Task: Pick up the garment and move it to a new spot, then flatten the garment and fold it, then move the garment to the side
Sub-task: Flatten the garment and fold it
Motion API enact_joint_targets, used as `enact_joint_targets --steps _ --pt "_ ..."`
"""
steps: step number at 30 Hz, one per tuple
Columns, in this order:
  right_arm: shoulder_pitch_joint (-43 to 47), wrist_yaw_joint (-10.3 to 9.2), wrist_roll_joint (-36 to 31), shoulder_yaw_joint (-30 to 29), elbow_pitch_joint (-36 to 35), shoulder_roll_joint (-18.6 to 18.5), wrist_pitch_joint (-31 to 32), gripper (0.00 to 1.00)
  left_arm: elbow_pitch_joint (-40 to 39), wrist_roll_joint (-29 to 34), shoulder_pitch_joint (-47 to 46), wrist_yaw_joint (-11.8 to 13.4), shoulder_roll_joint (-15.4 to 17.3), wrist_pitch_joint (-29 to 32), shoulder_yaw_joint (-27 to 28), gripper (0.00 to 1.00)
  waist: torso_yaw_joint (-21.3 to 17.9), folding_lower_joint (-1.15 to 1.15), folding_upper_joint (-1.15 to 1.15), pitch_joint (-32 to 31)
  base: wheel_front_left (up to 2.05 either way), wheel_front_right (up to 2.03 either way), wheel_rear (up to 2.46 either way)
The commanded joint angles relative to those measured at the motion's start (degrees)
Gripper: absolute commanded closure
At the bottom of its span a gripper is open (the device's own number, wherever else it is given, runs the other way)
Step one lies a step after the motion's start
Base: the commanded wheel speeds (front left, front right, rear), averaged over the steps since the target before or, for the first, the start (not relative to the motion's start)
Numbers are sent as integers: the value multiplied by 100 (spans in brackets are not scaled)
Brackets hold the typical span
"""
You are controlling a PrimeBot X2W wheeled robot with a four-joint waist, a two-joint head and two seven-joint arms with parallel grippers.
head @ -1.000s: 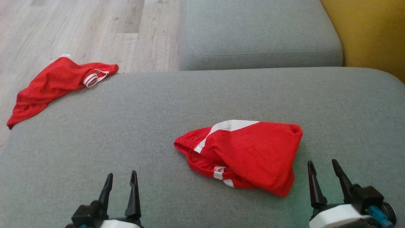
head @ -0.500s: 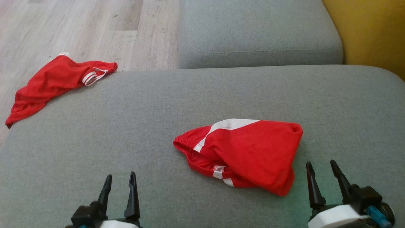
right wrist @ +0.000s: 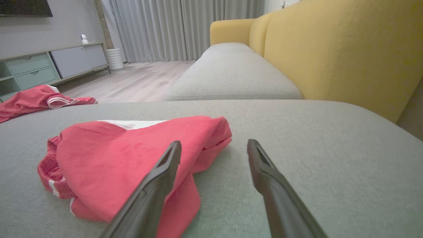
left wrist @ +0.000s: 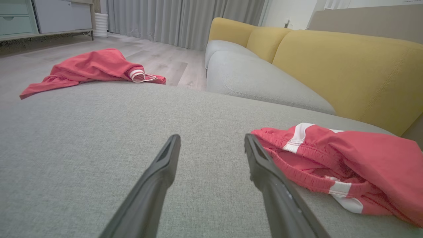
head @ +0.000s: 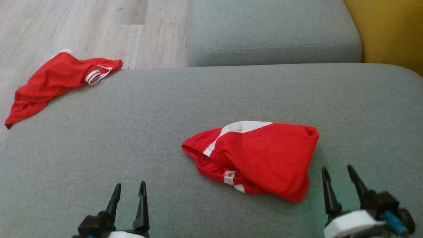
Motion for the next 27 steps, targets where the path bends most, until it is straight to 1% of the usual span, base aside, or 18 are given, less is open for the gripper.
enact_joint_targets --steps 1,5,10,15,16,19,20,21,22,23,27 --pt "-521 43 -101 61 -163 -40 15 0 -175 77 -347 -14 12 -48 169 0 55 0 0 43 0 0 0" --pt "-1100 43 -420 -113 51 -40 317 0 -189 114 -418 -33 -4 -33 96 0 214 0 0 140 0 0 0" --pt "-1747 43 -698 -253 718 -40 858 0 -206 153 -484 -57 -40 -21 2 0 506 0 0 270 0 0 0" --pt "-2005 43 -939 -612 1433 -40 1326 0 -223 169 -506 -51 -68 -21 -45 0 775 0 0 353 0 0 0" --pt "-2005 43 -939 -612 1433 -40 1326 0 -223 169 -506 -51 -68 -21 -45 0 775 0 0 353 0 0 0" --pt "-2113 43 -974 -722 1756 -40 1361 0 -237 167 -508 -38 -62 -27 -34 0 909 0 0 429 0 0 0" --pt "-2151 43 -985 -742 1817 -40 1330 5 -241 164 -511 -32 -62 -29 -24 0 929 0 0 447 0 0 0" --pt "-2192 43 -998 -765 1874 -40 1297 35 -245 163 -516 -28 -61 -31 -16 0 949 0 0 468 0 0 0" --pt "-2240 43 -1004 -775 1933 -40 1265 58 -246 162 -522 -25 -59 -33 -8 0 959 0 0 484 0 0 0" --pt "-2301 43 -983 -775 1980 -40 1201 100 -245 163 -526 -25 -57 -35 -2 0 965 0 0 494 0 0 0" --pt "-2645 43 -918 -694 2111 -40 903 100 -229 159 -538 -21 -52 -42 25 0 949 0 0 505 0 0 0"
